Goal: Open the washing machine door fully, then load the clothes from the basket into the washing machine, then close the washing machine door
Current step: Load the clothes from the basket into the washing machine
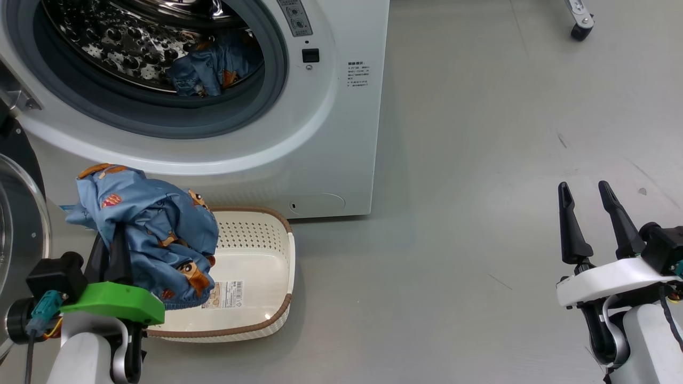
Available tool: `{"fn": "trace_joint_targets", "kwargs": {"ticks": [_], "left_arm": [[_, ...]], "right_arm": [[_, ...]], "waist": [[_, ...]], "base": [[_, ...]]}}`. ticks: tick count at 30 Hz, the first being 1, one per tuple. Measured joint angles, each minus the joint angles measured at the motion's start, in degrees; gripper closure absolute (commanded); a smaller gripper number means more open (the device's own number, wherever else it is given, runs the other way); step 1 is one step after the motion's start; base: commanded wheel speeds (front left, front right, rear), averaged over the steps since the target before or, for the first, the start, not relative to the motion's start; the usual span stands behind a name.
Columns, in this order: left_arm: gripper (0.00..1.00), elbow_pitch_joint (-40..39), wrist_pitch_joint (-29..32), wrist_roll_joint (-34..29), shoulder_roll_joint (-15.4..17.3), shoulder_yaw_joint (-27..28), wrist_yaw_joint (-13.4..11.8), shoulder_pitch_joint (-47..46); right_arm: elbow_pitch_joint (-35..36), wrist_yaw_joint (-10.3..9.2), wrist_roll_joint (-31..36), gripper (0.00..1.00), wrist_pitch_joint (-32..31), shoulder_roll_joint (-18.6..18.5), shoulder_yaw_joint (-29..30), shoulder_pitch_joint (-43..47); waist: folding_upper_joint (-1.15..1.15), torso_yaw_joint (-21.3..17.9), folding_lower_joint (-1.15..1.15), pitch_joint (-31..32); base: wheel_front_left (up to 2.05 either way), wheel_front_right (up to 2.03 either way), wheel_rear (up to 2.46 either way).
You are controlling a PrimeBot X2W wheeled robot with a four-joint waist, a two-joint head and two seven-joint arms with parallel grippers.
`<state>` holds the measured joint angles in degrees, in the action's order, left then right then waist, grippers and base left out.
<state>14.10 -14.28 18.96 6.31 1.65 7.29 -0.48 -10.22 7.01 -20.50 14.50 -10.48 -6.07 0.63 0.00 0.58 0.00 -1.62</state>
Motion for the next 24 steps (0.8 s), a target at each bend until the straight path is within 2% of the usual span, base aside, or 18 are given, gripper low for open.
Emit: {"fn": "trace_joint_targets", "kwargs": {"ticks": [24], "left_arm": [[1.0,-3.74,0.0,-0.29,-0.81,0.09,0.0,3.13]], "right_arm": [[1.3,0.0,0.05,0.0,0.0,0.14,0.37,1.09]], "waist": [[0.0,0.12,0.0,-1.19]], "base": [[0.0,0.0,0.0]]}}
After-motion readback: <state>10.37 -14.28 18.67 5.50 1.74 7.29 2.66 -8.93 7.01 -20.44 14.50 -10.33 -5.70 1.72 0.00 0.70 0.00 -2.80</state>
